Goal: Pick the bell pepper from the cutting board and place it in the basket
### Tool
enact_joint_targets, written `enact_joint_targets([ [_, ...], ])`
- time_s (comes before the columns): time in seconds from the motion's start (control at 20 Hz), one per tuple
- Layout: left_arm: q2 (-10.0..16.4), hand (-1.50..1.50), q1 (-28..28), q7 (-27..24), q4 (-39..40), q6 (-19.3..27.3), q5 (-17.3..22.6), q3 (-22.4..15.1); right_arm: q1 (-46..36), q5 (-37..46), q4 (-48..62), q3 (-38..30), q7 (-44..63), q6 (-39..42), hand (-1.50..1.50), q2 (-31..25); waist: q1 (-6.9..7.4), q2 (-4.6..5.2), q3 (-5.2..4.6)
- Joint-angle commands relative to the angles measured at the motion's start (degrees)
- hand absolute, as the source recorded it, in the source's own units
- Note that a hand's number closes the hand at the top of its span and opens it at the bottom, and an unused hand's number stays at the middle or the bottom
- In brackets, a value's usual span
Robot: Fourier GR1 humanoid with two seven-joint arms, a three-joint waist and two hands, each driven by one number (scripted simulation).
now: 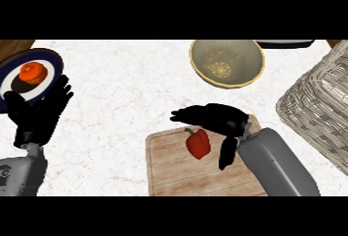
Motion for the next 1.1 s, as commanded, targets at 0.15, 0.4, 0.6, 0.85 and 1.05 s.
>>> enact_joint_targets([
  [0.15, -2.30, 0.00, 4.17, -2.01, -2.58, -0.40, -1.74, -0.67, -0.50, 6.54, 3.31, 0.29, 0.03, -3.80, -1.50, 2.14, 0.20, 0.04, 0.00],
  [0.4, -1.08, 0.00, -0.32, -1.01, 1.15, -1.27, -1.79, 1.65, 3.24, 10.29, 2.41, 1.04, -3.03, -7.06, -1.50, 2.38, -0.05, 0.02, 0.00],
  [0.6, -1.74, 0.00, -0.07, -0.35, -0.60, -1.19, -1.50, 1.14, 0.00, 15.75, 8.09, 6.08, -3.48, -10.88, 1.50, 5.71, 0.16, 0.06, 0.01],
  [0.85, -2.00, 0.00, 0.92, 0.82, -2.64, -0.93, -1.89, 1.89, -0.88, 17.21, 11.34, 2.47, -9.73, -11.74, 1.50, 3.28, 0.19, 0.02, 0.01],
  [1.05, -2.23, 0.00, -0.40, -0.14, 0.73, -0.44, -2.89, 1.79, 1.06, 17.48, 8.86, -1.27, 3.88, -10.56, 1.50, 8.41, -0.05, 0.07, 0.00],
])
